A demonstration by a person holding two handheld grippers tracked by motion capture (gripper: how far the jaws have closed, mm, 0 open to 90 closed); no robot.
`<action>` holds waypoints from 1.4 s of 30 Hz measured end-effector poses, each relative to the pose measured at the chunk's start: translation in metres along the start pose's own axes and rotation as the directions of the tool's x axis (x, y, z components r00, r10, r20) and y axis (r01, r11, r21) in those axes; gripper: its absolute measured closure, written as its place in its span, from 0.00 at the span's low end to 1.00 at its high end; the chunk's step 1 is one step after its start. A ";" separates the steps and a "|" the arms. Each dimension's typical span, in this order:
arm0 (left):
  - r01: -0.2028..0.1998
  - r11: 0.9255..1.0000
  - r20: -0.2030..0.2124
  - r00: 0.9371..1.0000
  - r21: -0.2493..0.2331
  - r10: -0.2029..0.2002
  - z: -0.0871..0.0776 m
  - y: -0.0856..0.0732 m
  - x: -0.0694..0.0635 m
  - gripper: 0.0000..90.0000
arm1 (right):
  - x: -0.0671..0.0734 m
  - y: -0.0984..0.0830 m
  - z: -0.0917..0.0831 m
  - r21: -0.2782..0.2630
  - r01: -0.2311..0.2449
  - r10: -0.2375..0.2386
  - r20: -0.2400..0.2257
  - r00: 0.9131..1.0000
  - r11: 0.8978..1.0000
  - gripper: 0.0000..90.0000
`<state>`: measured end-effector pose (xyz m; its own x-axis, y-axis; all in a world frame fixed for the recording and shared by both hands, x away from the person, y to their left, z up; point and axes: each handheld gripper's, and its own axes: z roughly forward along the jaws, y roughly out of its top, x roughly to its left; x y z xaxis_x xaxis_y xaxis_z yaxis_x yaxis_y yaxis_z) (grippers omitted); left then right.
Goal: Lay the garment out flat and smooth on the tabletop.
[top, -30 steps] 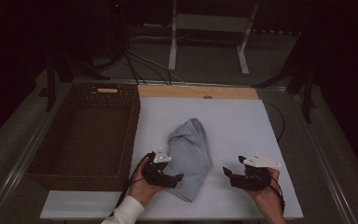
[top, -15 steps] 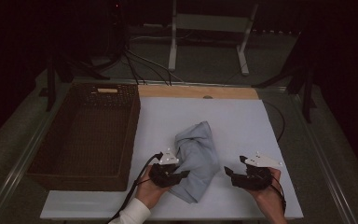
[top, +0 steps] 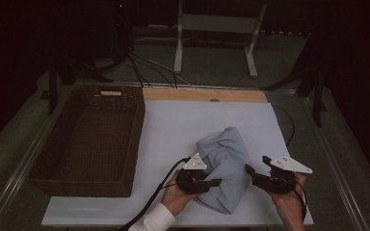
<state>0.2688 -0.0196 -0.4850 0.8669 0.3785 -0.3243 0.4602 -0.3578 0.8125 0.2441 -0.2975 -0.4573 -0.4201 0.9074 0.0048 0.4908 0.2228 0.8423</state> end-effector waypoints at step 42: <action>0.192 0.974 -0.251 0.943 -0.122 -0.217 -0.059 -0.025 0.039 0.69 | 0.037 -0.005 0.044 0.115 0.084 -0.072 -0.108 0.992 0.990 0.38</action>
<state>0.2800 0.0542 -0.4897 0.6699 0.6488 -0.3611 0.5910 -0.1714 0.7883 0.2593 -0.2497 -0.4851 -0.5342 0.8454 0.0025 0.5385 0.3380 0.7719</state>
